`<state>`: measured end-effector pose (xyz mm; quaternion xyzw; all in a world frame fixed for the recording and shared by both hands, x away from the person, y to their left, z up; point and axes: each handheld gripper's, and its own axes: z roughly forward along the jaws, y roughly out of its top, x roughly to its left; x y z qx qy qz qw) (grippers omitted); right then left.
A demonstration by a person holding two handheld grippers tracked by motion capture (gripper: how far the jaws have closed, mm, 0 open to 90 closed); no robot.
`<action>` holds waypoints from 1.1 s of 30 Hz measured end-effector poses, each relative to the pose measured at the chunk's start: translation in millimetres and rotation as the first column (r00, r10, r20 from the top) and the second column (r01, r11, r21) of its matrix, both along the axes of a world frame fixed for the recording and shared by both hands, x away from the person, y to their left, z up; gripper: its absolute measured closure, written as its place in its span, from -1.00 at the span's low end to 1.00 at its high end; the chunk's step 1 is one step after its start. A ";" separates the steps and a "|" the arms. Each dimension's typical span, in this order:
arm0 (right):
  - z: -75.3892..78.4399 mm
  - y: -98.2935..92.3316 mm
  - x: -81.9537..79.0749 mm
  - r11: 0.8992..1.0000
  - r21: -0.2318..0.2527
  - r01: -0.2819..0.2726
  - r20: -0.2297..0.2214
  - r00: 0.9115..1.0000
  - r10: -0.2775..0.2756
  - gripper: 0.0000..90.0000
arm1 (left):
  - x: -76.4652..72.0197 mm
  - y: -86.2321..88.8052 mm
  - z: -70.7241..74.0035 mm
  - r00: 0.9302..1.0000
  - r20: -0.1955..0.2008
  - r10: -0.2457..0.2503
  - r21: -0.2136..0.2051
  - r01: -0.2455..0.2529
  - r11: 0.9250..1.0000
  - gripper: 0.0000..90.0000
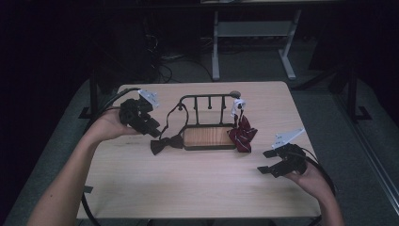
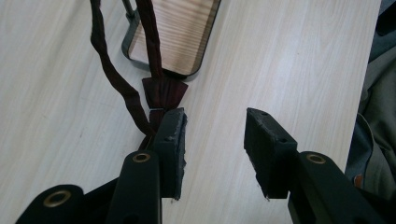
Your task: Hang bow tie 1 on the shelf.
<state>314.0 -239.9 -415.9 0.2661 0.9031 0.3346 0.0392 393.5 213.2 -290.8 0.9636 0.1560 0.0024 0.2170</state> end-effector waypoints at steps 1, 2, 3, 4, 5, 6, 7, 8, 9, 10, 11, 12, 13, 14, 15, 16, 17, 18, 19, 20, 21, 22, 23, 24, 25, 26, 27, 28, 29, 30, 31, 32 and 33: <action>0.0 0.2 -0.2 1.000 -0.003 0.002 -0.005 1.000 -0.002 -0.29 | -0.4 -0.2 -1.0 1.000 -0.003 -0.001 0.005 0.001 1.000 0.29; -0.2 0.2 0.1 1.000 -0.002 0.000 -0.002 1.000 0.000 -0.29 | -0.8 0.0 -1.8 1.000 -0.001 -0.003 0.006 0.003 1.000 0.29; -0.1 0.0 0.3 1.000 -0.001 -0.001 0.000 1.000 0.001 -0.29 | -1.4 0.3 -2.5 1.000 -0.001 -0.004 0.004 0.004 1.000 0.29; 0.1 0.1 0.3 1.000 -0.003 0.005 -0.004 1.000 -0.005 -0.29 | -2.1 0.8 -3.3 1.000 0.000 -0.002 -0.002 0.002 1.000 0.28; -0.3 -0.1 0.9 1.000 -0.005 0.004 -0.003 1.000 -0.004 -0.30 | -2.8 1.5 -4.2 1.000 0.003 -0.001 -0.007 0.001 1.000 0.28; -0.5 0.0 0.9 1.000 -0.006 0.005 -0.002 1.000 -0.005 -0.30 | -3.5 2.3 -5.3 1.000 0.003 -0.002 -0.011 0.002 1.000 0.28; -0.6 0.1 0.9 1.000 -0.006 0.004 -0.002 1.000 -0.004 -0.30 | -4.5 3.2 -6.8 1.000 0.003 0.001 -0.017 -0.001 1.000 0.28; -0.7 0.1 0.9 1.000 -0.006 0.005 -0.002 1.000 -0.005 -0.31 | -5.4 3.9 -8.6 1.000 0.001 0.003 -0.022 -0.003 1.000 0.27; -1.0 0.4 1.0 1.000 -0.003 0.005 -0.003 1.000 -0.005 -0.31 | -6.4 4.4 -9.9 1.000 -0.003 0.007 -0.020 -0.007 1.000 0.27; -1.3 0.9 1.1 1.000 -0.003 0.003 -0.003 1.000 -0.003 -0.31 | -6.9 5.4 -11.1 1.000 -0.003 0.002 -0.019 -0.002 1.000 0.27; -1.7 1.0 1.5 1.000 -0.006 -0.002 -0.001 1.000 0.002 -0.31 | -7.5 6.1 -12.1 1.000 -0.005 0.006 -0.021 -0.006 1.000 0.27; -1.7 1.0 1.5 1.000 -0.006 -0.003 -0.002 1.000 0.003 -0.31 | -8.2 6.6 -13.0 1.000 -0.005 0.011 -0.027 -0.011 1.000 0.26; -1.6 0.7 1.2 1.000 -0.005 -0.002 -0.002 1.000 0.002 -0.31 | -8.8 7.3 -13.8 1.000 -0.004 0.011 -0.029 -0.011 1.000 0.26; -0.9 0.5 0.5 1.000 -0.007 0.004 -0.006 1.000 -0.004 -0.31 | -9.2 7.6 -14.6 1.000 -0.006 0.010 -0.030 -0.010 0.999 0.26; -0.7 -0.2 0.5 1.000 -0.007 0.002 -0.004 1.000 -0.002 -0.31 | -9.7 7.7 -15.4 1.000 -0.008 0.008 -0.029 -0.008 1.000 0.26; -0.4 -0.7 0.3 1.000 -0.005 0.004 -0.002 1.000 -0.004 -0.32 | -10.3 7.6 -16.6 1.000 -0.004 0.008 -0.029 -0.009 1.000 0.26; 0.0 -1.3 0.0 1.000 -0.006 0.009 -0.003 1.000 -0.009 -0.32 | -10.9 7.6 -17.4 1.000 -0.006 0.007 -0.029 -0.007 1.000 0.25; 0.3 -1.8 -0.1 1.000 -0.006 0.010 -0.002 1.000 -0.010 -0.32 | -11.4 7.3 -18.2 1.000 -0.008 0.008 -0.026 -0.008 1.000 0.25; 0.3 -2.2 -0.2 1.000 -0.007 0.011 0.000 1.000 -0.011 -0.32 | -11.4 7.3 -18.2 1.000 -0.008 0.008 -0.026 -0.008 1.000 0.24; 0.0 -2.5 -0.1 1.000 -0.008 0.010 0.004 1.000 -0.010 -0.32 | -12.6 7.1 -19.4 1.000 -0.005 0.004 -0.029 -0.005 1.000 0.23; -0.2 -2.6 -0.2 1.000 -0.007 0.011 0.003 1.000 -0.011 -0.33 | -13.3 7.0 -20.0 1.000 -0.006 0.003 -0.030 -0.003 1.000 0.23; -0.4 -2.7 -0.3 1.000 -0.007 0.010 0.003 1.000 -0.010 -0.33 | -13.9 7.1 -20.8 1.000 -0.005 0.002 -0.032 -0.002 0.999 0.23; -0.4 -2.7 -0.3 1.000 -0.007 0.010 0.003 1.000 -0.010 -0.33 | -13.9 7.1 -20.8 1.000 -0.005 0.002 -0.032 -0.002 0.999 0.22; -1.1 -2.3 -0.3 1.000 -0.007 0.009 0.004 1.000 -0.009 -0.33 | -15.0 7.3 -23.0 1.000 -0.010 0.006 -0.034 -0.006 0.999 0.22; -1.2 -2.2 -0.3 1.000 -0.011 0.009 0.004 1.000 -0.009 -0.33 | -15.0 7.7 -23.7 1.000 -0.008 0.002 -0.029 -0.002 1.000 0.21; -1.2 -2.1 -0.3 1.000 -0.010 0.008 0.002 1.000 -0.008 -0.33 | -15.9 8.1 -24.7 1.000 -0.012 0.006 -0.030 -0.006 1.000 0.21; -1.2 -2.0 -0.4 1.000 -0.008 0.008 0.002 1.000 -0.008 -0.33 | -16.3 8.5 -25.7 1.000 -0.012 0.006 -0.032 -0.007 0.999 0.21; -1.1 -2.0 -0.5 1.000 -0.008 0.009 0.003 1.000 -0.009 -0.33 | -16.8 8.9 -26.8 1.000 -0.012 0.009 -0.033 -0.010 0.999 0.21; -1.1 -2.1 -0.5 1.000 -0.006 0.009 0.003 1.000 -0.009 -0.33 | -17.0 9.2 -27.7 1.000 -0.013 0.010 -0.030 -0.011 0.999 0.20; -0.8 -2.4 -0.6 1.000 -0.007 0.009 0.004 1.000 -0.009 -0.33 | -17.2 9.8 -28.3 1.000 -0.011 0.008 -0.027 -0.008 1.000 0.20; -0.7 -2.6 -0.8 1.000 -0.007 0.010 0.003 1.000 -0.010 -0.33 | -18.0 10.2 -29.4 1.000 -0.011 0.013 -0.031 -0.013 0.999 0.19; -0.6 -2.9 -0.9 1.000 -0.006 0.011 0.002 1.000 -0.011 -0.33 | -18.5 10.6 -30.3 1.000 -0.010 0.015 -0.032 -0.015 0.999 0.19; -0.7 -3.2 -1.0 1.000 -0.007 0.014 0.001 1.000 -0.014 -0.33 | -19.1 11.1 -31.3 1.000 -0.010 0.015 -0.034 -0.015 0.999 0.18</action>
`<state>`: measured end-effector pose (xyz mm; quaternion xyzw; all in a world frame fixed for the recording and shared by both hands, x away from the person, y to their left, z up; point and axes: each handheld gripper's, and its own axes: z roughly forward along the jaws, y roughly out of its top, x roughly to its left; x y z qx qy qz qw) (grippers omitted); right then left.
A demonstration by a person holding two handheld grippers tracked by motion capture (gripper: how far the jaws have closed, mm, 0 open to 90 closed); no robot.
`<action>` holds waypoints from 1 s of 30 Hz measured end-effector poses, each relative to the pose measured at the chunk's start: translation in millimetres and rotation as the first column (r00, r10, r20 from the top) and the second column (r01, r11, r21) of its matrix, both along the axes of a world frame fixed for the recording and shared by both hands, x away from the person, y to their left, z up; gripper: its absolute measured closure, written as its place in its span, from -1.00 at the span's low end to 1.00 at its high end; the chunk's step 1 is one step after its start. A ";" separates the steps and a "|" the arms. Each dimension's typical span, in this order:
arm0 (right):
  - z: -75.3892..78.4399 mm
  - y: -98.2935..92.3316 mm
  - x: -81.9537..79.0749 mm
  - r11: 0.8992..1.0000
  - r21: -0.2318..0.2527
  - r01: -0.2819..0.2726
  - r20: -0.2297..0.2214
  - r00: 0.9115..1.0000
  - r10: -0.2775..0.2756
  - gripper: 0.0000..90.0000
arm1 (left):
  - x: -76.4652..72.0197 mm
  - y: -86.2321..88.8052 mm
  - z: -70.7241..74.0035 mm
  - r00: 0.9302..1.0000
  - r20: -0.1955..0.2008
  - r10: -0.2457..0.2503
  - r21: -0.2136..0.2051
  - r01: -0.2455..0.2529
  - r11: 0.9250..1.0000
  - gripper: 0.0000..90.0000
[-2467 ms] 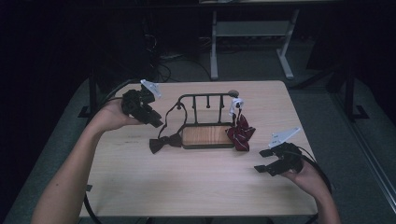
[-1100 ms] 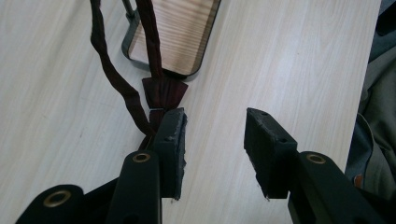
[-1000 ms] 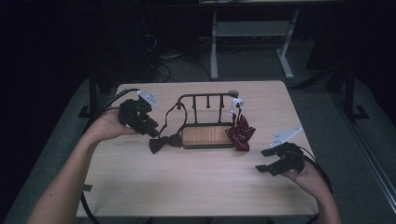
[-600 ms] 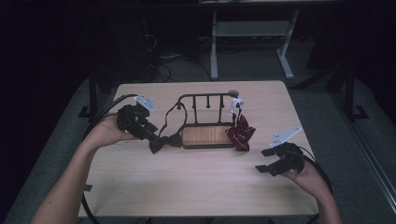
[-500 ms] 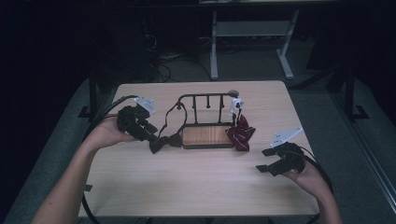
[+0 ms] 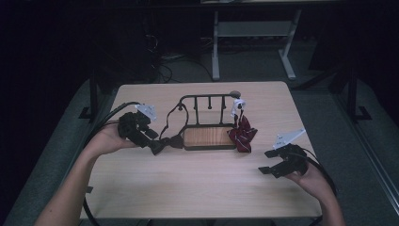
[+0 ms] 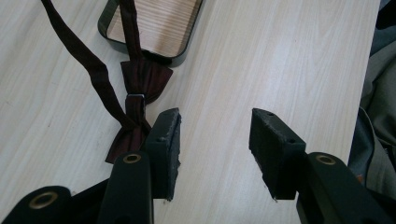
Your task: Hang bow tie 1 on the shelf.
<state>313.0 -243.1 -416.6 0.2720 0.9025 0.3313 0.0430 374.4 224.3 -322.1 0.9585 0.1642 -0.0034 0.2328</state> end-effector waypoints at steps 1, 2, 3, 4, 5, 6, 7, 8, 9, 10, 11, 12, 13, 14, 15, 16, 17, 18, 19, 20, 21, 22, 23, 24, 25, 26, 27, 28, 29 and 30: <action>-0.2 -0.3 0.1 1.000 0.000 0.000 -0.001 1.000 0.000 -0.33 | -0.7 0.4 -1.1 1.000 0.000 0.001 -0.005 -0.001 1.000 0.18; -0.3 -0.3 -0.1 1.000 -0.002 0.004 -0.005 1.000 -0.004 -0.33 | -1.2 0.8 -2.3 1.000 0.000 0.001 -0.008 -0.001 1.000 0.16; -0.7 -0.3 -0.1 1.000 -0.003 0.006 -0.009 1.000 -0.006 -0.33 | -2.0 1.0 -3.9 1.000 -0.003 0.004 -0.011 -0.004 1.000 0.15; -1.0 -0.2 0.1 1.000 -0.005 0.006 -0.009 1.000 -0.006 -0.33 | -2.5 1.2 -5.0 1.000 -0.005 -0.001 -0.007 0.001 1.000 0.15; -1.3 -0.2 0.4 1.000 -0.005 0.006 -0.008 1.000 -0.006 -0.33 | -3.1 1.1 -6.4 1.000 -0.008 0.002 -0.003 -0.002 1.000 0.15; -1.5 -0.1 0.6 1.000 -0.005 0.005 -0.010 1.000 -0.005 -0.33 | -3.6 1.3 -7.7 1.000 -0.007 -0.001 0.001 0.001 1.000 0.14; -1.6 0.1 0.7 1.000 -0.005 0.004 -0.009 1.000 -0.004 -0.33 | -3.6 1.3 -7.7 1.000 -0.007 -0.001 0.001 0.001 1.000 0.14; -1.6 0.3 0.8 1.000 -0.006 0.003 -0.007 1.000 -0.003 -0.33 | -4.8 1.4 -10.2 1.000 -0.009 0.000 0.000 0.000 1.000 0.14; -1.6 0.3 0.8 1.000 -0.007 0.003 -0.008 1.000 -0.003 -0.33 | -5.5 1.6 -11.3 1.000 -0.008 0.002 0.000 -0.002 1.000 0.13; -1.6 0.3 0.7 1.000 -0.007 0.005 -0.010 1.000 -0.005 -0.33 | -5.8 1.9 -12.4 1.000 -0.010 0.000 0.000 0.000 1.000 0.13; -1.7 0.2 0.7 1.000 -0.007 0.006 -0.009 1.000 -0.006 -0.33 | -6.4 2.1 -13.3 1.000 -0.009 0.002 -0.001 -0.002 1.000 0.13; -1.7 -0.1 0.7 1.000 -0.010 0.006 -0.008 1.000 -0.006 -0.33 | -6.7 2.4 -14.1 1.000 -0.010 0.001 0.000 -0.001 1.000 0.13; -1.7 -0.1 0.7 1.000 -0.010 0.006 -0.008 1.000 -0.006 -0.33 | -6.7 2.4 -14.1 1.000 -0.010 0.001 0.000 -0.001 1.000 0.12; -1.6 0.0 0.5 1.000 -0.008 0.008 -0.010 1.000 -0.008 -0.33 | -7.8 2.7 -16.0 1.000 -0.012 0.003 0.000 -0.003 1.000 0.11; -1.6 0.0 0.5 1.000 -0.009 0.007 -0.010 1.000 -0.007 -0.33 | -8.3 2.4 -17.2 1.000 -0.014 0.005 0.005 -0.005 1.000 0.10; -1.7 0.0 0.7 1.000 -0.008 0.005 -0.008 1.000 -0.005 -0.33 | -8.9 1.8 -17.9 1.000 -0.012 0.004 0.015 -0.004 1.000 0.08; -1.7 0.0 0.7 1.000 -0.008 0.005 -0.008 1.000 -0.005 -0.33 | -8.9 1.8 -17.9 1.000 -0.012 0.004 0.015 -0.004 1.000 0.07; -2.1 0.1 0.7 1.000 -0.006 0.003 -0.010 1.000 -0.003 -0.33 | -10.4 1.1 -19.3 1.000 -0.010 -0.001 0.014 0.002 1.000 0.07; -2.3 0.2 0.7 1.000 -0.007 0.003 -0.009 1.000 -0.003 -0.33 | -11.0 1.0 -19.9 1.000 -0.010 -0.004 0.011 0.004 1.000 0.07; -2.4 0.2 0.8 1.000 -0.008 0.002 -0.008 1.000 -0.002 -0.33 | -11.7 1.0 -20.9 1.000 -0.011 -0.001 0.009 0.001 1.000 0.07; -2.5 0.2 0.8 1.000 -0.007 0.003 -0.010 1.000 -0.003 -0.33 | -12.0 1.3 -22.1 1.000 -0.012 -0.001 0.009 0.001 1.000 0.06; -2.5 0.1 0.8 1.000 -0.007 0.004 -0.011 1.000 -0.005 -0.33 | -12.0 1.3 -22.1 1.000 -0.012 -0.001 0.009 0.001 1.000 0.06; -2.5 -0.2 0.9 1.000 -0.008 0.004 -0.009 1.000 -0.004 -0.33 | -12.9 2.0 -25.0 1.000 -0.016 0.001 0.009 -0.001 1.000 0.06; -2.3 -0.1 0.7 1.000 -0.008 0.006 -0.011 1.000 -0.006 -0.33 | -13.1 2.6 -26.7 1.000 -0.016 0.001 0.007 -0.001 1.000 0.06; -2.3 -0.1 0.6 1.000 -0.007 0.005 -0.011 1.000 -0.005 -0.33 | -13.7 3.0 -28.3 1.000 -0.020 0.003 0.006 -0.003 1.000 0.05; -2.3 -0.2 0.6 1.000 -0.008 0.005 -0.010 1.000 -0.005 -0.33 | -14.2 3.4 -29.9 1.000 -0.023 0.006 0.010 -0.006 1.000 0.05; -2.6 -0.3 0.8 1.000 -0.008 0.003 -0.008 1.000 -0.003 -0.33 | -14.9 3.8 -31.4 1.000 -0.026 0.010 0.011 -0.009 1.000 0.03; -2.7 -0.3 0.8 1.000 -0.008 0.003 -0.010 1.000 -0.004 -0.33 | -15.1 4.6 -32.7 1.000 -0.025 0.004 0.009 -0.004 1.000 0.03; -2.6 -0.1 0.6 1.000 -0.008 0.005 -0.012 1.000 -0.005 -0.33 | -15.7 5.3 -33.9 1.000 -0.028 0.007 0.007 -0.007 1.000 0.03; -2.8 0.1 0.8 1.000 -0.008 0.004 -0.012 1.000 -0.004 -0.33 | -16.5 6.0 -35.1 1.000 -0.030 0.010 0.008 -0.010 1.000 0.02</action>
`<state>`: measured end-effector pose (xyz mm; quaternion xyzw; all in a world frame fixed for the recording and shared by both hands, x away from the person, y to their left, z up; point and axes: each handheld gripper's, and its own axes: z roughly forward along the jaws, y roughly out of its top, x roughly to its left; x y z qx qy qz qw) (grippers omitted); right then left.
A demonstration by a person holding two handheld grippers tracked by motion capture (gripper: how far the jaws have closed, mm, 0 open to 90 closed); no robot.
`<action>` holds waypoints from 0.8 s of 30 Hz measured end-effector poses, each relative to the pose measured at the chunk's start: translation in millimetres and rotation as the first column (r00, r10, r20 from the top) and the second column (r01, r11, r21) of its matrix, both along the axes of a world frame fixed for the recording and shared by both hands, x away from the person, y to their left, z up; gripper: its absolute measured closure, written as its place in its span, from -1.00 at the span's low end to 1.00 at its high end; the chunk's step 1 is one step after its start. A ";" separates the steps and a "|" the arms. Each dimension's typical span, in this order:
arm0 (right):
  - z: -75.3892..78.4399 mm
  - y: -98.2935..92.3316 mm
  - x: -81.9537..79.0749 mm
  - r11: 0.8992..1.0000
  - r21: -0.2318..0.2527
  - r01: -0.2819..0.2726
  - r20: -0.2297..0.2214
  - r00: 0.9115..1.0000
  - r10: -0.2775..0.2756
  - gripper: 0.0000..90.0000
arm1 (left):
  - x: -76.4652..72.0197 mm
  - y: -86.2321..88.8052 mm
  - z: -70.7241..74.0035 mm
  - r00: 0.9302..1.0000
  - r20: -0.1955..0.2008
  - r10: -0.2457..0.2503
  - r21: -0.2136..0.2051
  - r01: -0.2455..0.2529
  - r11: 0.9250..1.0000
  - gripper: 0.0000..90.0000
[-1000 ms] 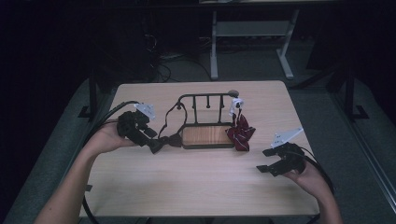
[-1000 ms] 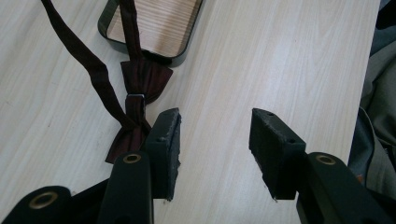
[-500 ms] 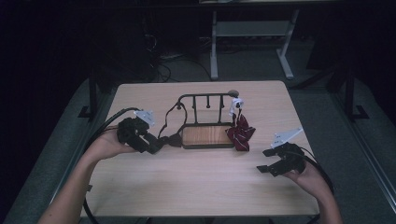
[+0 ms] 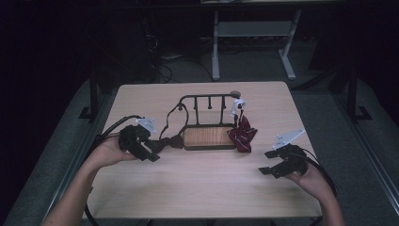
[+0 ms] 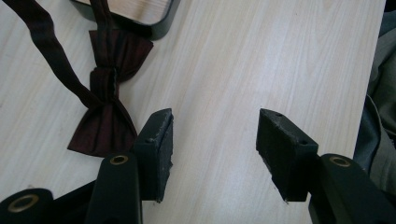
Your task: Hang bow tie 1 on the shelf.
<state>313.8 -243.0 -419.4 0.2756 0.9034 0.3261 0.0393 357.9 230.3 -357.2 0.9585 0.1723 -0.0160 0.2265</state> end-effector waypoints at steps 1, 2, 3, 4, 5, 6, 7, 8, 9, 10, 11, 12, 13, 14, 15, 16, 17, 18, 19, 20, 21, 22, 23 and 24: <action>-0.1 0.2 0.1 1.000 0.000 -0.002 0.000 1.000 0.002 -0.33 | -0.5 0.9 -1.2 1.000 0.001 -0.001 0.002 0.001 1.000 0.02; -0.3 0.2 0.2 1.000 -0.002 -0.006 0.004 1.000 0.006 -0.33 | -1.2 1.9 -2.4 1.000 0.000 0.003 0.000 -0.003 1.000 0.01; -0.2 0.3 0.1 1.000 -0.002 -0.006 0.005 1.000 0.006 -0.33 | -1.8 2.7 -3.8 1.000 -0.001 0.006 -0.003 -0.006 1.000 0.01; -0.1 0.2 0.1 1.000 -0.001 -0.005 0.005 1.000 0.006 -0.33 | -2.3 3.8 -4.8 1.000 -0.001 0.004 -0.002 -0.004 1.000 0.01; -0.1 0.2 0.1 1.000 0.000 -0.005 0.006 1.000 0.005 -0.33 | -3.1 4.6 -6.0 1.000 -0.001 0.009 -0.004 -0.009 1.000 0.00; -0.1 0.1 0.0 1.000 -0.001 -0.005 0.006 1.000 0.005 -0.33 | -3.5 5.5 -6.9 1.000 -0.001 0.011 -0.002 -0.011 1.000 -0.01; -0.1 0.1 0.0 1.000 -0.002 -0.004 0.004 1.000 0.004 -0.33 | -4.0 6.2 -8.1 1.000 -0.003 0.013 -0.003 -0.013 1.000 -0.01; 0.0 0.3 -0.1 1.000 -0.002 0.000 -0.001 1.000 0.000 -0.33 | -4.6 6.8 -9.1 1.000 -0.003 0.015 -0.002 -0.015 1.000 -0.01; 0.0 0.2 0.1 1.000 -0.001 0.000 0.001 1.000 0.000 -0.33 | -5.0 7.3 -10.1 1.000 -0.004 0.015 -0.003 -0.015 1.000 -0.02; -0.2 0.0 0.4 1.000 0.001 -0.002 0.003 1.000 0.002 -0.33 | -5.6 7.8 -11.0 1.000 -0.005 0.017 -0.004 -0.017 1.000 -0.02; -0.2 0.0 0.5 1.000 0.002 -0.002 0.004 1.000 0.002 -0.33 | -6.3 8.2 -12.3 1.000 -0.005 0.016 -0.006 -0.016 1.000 -0.02; -0.1 0.0 0.5 1.000 0.001 -0.002 0.004 1.000 0.002 -0.33 | -6.4 8.4 -13.1 1.000 -0.004 0.015 -0.005 -0.015 1.000 -0.02; -0.1 0.0 0.5 1.000 0.001 -0.001 0.003 1.000 0.001 -0.33 | -7.0 8.5 -14.1 1.000 -0.005 0.019 -0.005 -0.019 1.000 -0.03; -0.1 0.1 0.5 1.000 0.001 -0.002 0.004 1.000 0.002 -0.33 | -7.2 8.6 -15.1 1.000 -0.006 0.018 -0.004 -0.018 1.000 -0.03; -0.1 0.1 0.5 1.000 0.001 -0.002 0.004 1.000 0.002 -0.33 | -7.6 8.6 -16.1 1.000 -0.004 0.019 -0.006 -0.019 1.000 -0.04; -0.3 0.1 0.5 1.000 0.001 -0.002 0.004 1.000 0.002 -0.33 | -8.2 8.7 -16.8 1.000 -0.006 0.021 -0.009 -0.021 1.000 -0.04; -0.4 0.1 0.5 1.000 0.002 -0.002 0.004 1.000 0.002 -0.33 | -8.4 8.9 -17.3 1.000 -0.004 0.019 -0.009 -0.019 1.000 -0.04; -0.5 0.0 0.5 1.000 0.002 -0.002 0.004 1.000 0.002 -0.33 | -9.0 9.0 -18.0 1.000 -0.003 0.021 -0.010 -0.021 1.000 -0.04; -0.6 -0.1 0.6 1.000 -0.002 -0.003 0.006 1.000 0.003 -0.33 | -9.5 9.2 -18.6 1.000 -0.004 0.022 -0.011 -0.022 1.000 -0.05; -0.5 0.2 0.3 1.000 -0.004 0.001 0.001 1.000 -0.001 -0.33 | -9.8 9.4 -19.4 1.000 -0.004 0.022 -0.012 -0.022 1.000 -0.06; -0.7 0.3 0.3 1.000 -0.003 0.000 0.001 1.000 0.000 -0.33 | -10.1 9.4 -20.2 1.000 -0.004 0.023 -0.012 -0.023 1.000 -0.07; -0.8 0.4 0.4 1.000 -0.002 -0.001 0.002 1.000 0.001 -0.33 | -10.3 9.5 -21.1 1.000 -0.003 0.025 -0.013 -0.025 1.000 -0.08; -0.7 0.6 0.3 1.000 -0.001 0.002 -0.001 1.000 -0.002 -0.33 | -10.5 9.4 -22.0 1.000 -0.005 0.026 -0.012 -0.026 1.000 -0.09; -0.8 0.8 0.3 1.000 -0.001 0.002 -0.001 1.000 -0.002 -0.33 | -10.9 9.3 -23.0 1.000 -0.006 0.026 -0.012 -0.026 1.000 -0.09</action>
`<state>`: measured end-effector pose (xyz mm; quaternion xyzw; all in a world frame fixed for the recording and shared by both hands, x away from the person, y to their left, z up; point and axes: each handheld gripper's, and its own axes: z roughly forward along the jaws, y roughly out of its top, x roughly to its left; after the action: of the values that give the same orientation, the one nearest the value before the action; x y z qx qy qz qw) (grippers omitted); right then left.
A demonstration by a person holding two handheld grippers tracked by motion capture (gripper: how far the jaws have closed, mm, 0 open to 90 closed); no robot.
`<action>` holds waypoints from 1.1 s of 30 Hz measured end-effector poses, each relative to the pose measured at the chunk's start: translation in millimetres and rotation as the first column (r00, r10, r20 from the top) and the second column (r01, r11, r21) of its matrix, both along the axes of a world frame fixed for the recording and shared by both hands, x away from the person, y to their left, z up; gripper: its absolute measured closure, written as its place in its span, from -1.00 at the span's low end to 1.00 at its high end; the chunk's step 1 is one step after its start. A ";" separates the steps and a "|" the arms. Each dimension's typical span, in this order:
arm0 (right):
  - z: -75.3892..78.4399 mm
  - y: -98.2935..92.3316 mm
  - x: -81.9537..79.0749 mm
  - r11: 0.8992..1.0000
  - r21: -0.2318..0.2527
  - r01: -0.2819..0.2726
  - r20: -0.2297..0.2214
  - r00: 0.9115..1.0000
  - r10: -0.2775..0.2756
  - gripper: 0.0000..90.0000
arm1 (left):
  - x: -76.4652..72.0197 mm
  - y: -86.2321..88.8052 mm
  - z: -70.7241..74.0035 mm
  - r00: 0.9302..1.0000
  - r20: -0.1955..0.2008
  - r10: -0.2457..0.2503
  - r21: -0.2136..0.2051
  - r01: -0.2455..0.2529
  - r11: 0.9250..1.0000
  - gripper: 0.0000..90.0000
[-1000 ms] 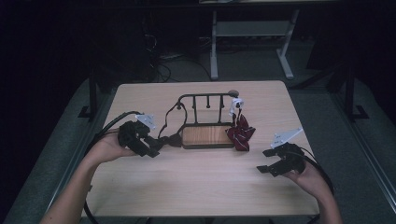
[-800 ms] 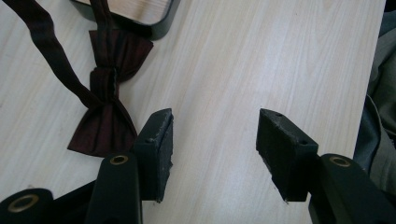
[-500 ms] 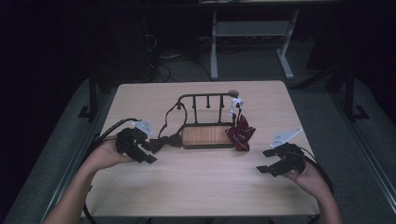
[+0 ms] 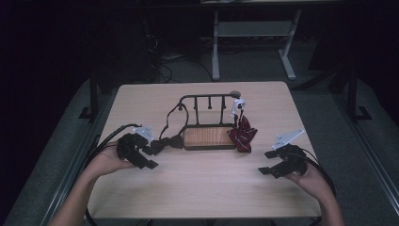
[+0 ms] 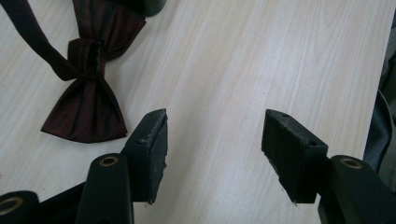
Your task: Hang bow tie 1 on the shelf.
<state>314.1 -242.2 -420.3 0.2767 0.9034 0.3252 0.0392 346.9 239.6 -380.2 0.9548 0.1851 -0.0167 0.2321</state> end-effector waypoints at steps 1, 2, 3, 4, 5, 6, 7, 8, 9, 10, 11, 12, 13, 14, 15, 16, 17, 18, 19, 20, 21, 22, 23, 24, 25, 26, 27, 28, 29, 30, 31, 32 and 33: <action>-0.3 0.1 0.2 1.000 -0.001 -0.004 0.002 1.000 0.004 -0.33 | -0.2 -0.2 -0.9 1.000 0.000 -0.002 0.001 0.002 1.000 -0.10; -0.4 0.2 0.2 1.000 -0.002 -0.002 0.000 1.000 0.002 -0.33 | -0.5 -0.2 -1.7 1.000 0.001 -0.003 0.002 0.003 1.000 -0.10; -0.5 0.3 0.2 1.000 -0.003 -0.002 -0.002 1.000 0.002 -0.33 | -0.9 -0.3 -2.3 1.000 0.001 -0.001 0.003 0.001 1.000 -0.11; -0.6 0.2 0.2 1.000 -0.002 -0.002 -0.002 1.000 0.002 -0.33 | -1.3 -0.2 -3.0 1.000 0.003 -0.001 0.004 0.001 1.000 -0.12; -0.7 0.3 0.2 1.000 -0.002 -0.002 -0.002 1.000 0.002 -0.33 | -1.8 0.1 -3.5 1.000 0.001 -0.001 0.004 0.001 1.000 -0.12; -0.7 0.3 0.2 1.000 -0.003 -0.001 -0.002 1.000 0.001 -0.33 | -2.4 0.3 -4.2 1.000 0.004 0.003 0.001 -0.003 1.000 -0.12; -0.7 0.3 0.1 1.000 -0.003 0.000 -0.003 1.000 0.000 -0.33 | -2.7 0.6 -4.5 1.000 0.006 0.000 0.002 0.000 1.000 -0.12; -0.7 0.4 0.0 1.000 -0.003 0.001 -0.005 1.000 -0.001 -0.33 | -3.3 0.7 -5.2 1.000 0.008 0.001 0.000 -0.001 1.000 -0.12; -0.8 0.4 0.1 1.000 -0.004 0.001 -0.005 1.000 -0.001 -0.33 | -3.8 0.8 -5.9 1.000 0.006 0.000 0.000 0.000 1.000 -0.12; -1.1 0.4 0.3 1.000 -0.004 0.000 -0.004 1.000 0.000 -0.33 | -3.8 0.8 -5.9 1.000 0.006 0.000 0.000 0.000 1.000 -0.12; -1.2 0.4 0.3 1.000 -0.004 -0.001 -0.003 1.000 0.001 -0.33 | -5.0 0.8 -7.7 1.000 0.006 0.003 -0.002 -0.003 1.000 -0.12; -1.2 0.4 0.3 1.000 -0.004 -0.001 -0.002 1.000 0.001 -0.33 | -5.5 0.6 -8.8 1.000 0.003 0.003 -0.002 -0.003 1.000 -0.12; -1.2 0.5 0.4 1.000 -0.003 -0.001 -0.003 1.000 0.001 -0.33 | -5.8 0.6 -9.8 1.000 0.005 0.003 -0.001 -0.003 1.000 -0.12; -1.2 0.6 0.3 1.000 -0.006 -0.001 -0.002 1.000 0.001 -0.33 | -6.0 0.6 -10.4 1.000 0.008 0.000 0.000 0.000 1.000 -0.13; -1.4 0.7 0.4 1.000 -0.006 -0.003 -0.002 1.000 0.003 -0.33 | -6.3 0.6 -11.1 1.000 0.007 0.001 -0.001 -0.001 1.000 -0.13; -1.6 0.8 0.4 1.000 -0.006 -0.003 -0.005 1.000 0.003 -0.33 | -6.8 0.6 -11.8 1.000 0.010 0.002 -0.002 -0.002 1.000 -0.13; -1.7 0.8 0.5 1.000 -0.008 -0.004 -0.005 1.000 0.004 -0.33 | -7.2 0.5 -12.3 1.000 0.011 0.004 -0.001 -0.004 1.000 -0.13; -1.9 0.8 0.5 1.000 -0.008 -0.005 -0.005 1.000 0.005 -0.33 | -7.5 0.5 -13.1 1.000 0.010 0.005 -0.001 -0.005 1.000 -0.13; -2.1 0.9 0.6 1.000 -0.009 -0.005 -0.007 1.000 0.005 -0.33 | -7.9 0.5 -13.9 1.000 0.010 0.007 -0.001 -0.007 1.000 -0.14; -2.2 1.0 0.6 1.000 -0.009 -0.004 -0.008 1.000 0.004 -0.33 | -8.2 0.4 -14.9 1.000 0.011 0.010 -0.002 -0.009 1.000 -0.15; -2.3 1.1 0.7 1.000 -0.009 -0.004 -0.008 1.000 0.004 -0.33 | -8.3 0.6 -15.6 1.000 0.012 0.009 -0.002 -0.009 1.000 -0.15; -2.3 1.1 0.7 1.000 -0.009 -0.004 -0.007 1.000 0.004 -0.33 | -8.6 1.0 -16.6 1.000 0.012 0.009 -0.005 -0.008 1.000 -0.15; -2.3 1.1 0.7 1.000 -0.009 -0.004 -0.007 1.000 0.004 -0.33 | -9.0 1.3 -17.7 1.000 0.011 0.010 -0.011 -0.010 1.000 -0.15; -2.4 1.2 0.6 1.000 -0.009 -0.004 -0.006 1.000 0.004 -0.33 | -9.5 1.5 -18.8 1.000 0.011 0.014 -0.012 -0.013 1.000 -0.16; -2.4 1.1 0.6 1.000 -0.010 -0.004 -0.007 1.000 0.004 -0.33 | -10.1 1.8 -19.7 1.000 0.013 0.015 -0.011 -0.015 1.000 -0.16; -2.5 1.1 0.6 1.000 -0.010 -0.004 -0.007 1.000 0.004 -0.33 | -10.8 2.0 -20.7 1.000 0.013 0.018 -0.013 -0.018 1.000 -0.16; -2.5 1.0 0.5 1.000 -0.011 -0.004 -0.007 1.000 0.004 -0.33 | -11.3 2.2 -21.6 1.000 0.017 0.017 -0.014 -0.017 1.000 -0.16; -2.4 1.0 0.4 1.000 -0.010 -0.004 -0.006 1.000 0.004 -0.33 | -12.1 2.5 -22.3 1.000 0.018 0.018 -0.016 -0.018 1.000 -0.16; -2.3 0.9 0.3 1.000 -0.010 -0.003 -0.007 1.000 0.003 -0.33 | -12.7 2.8 -22.9 1.000 0.019 0.019 -0.015 -0.019 1.000 -0.16; -2.2 0.9 0.3 1.000 -0.010 -0.003 -0.007 1.000 0.003 -0.33 | -13.4 2.9 -23.7 1.000 0.016 0.021 -0.015 -0.020 1.000 -0.16; -2.3 1.0 0.4 1.000 -0.010 -0.003 -0.007 1.000 0.003 -0.33 | -14.1 3.0 -24.7 1.000 0.021 0.022 -0.015 -0.022 1.000 -0.17; -2.5 1.2 0.4 1.000 -0.010 -0.004 -0.005 1.000 0.004 -0.33 | -14.6 3.1 -25.5 0.999 0.022 0.023 -0.015 -0.023 1.000 -0.18; -2.7 1.3 0.5 1.000 -0.010 -0.006 -0.004 1.000 0.006 -0.33 | -15.1 3.3 -26.0 1.000 0.020 0.023 -0.013 -0.022 1.000 -0.18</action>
<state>314.5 -240.9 -422.9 0.2745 0.9060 0.3200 0.0377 331.8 242.8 -406.1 0.9513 0.1933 -0.0054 0.2401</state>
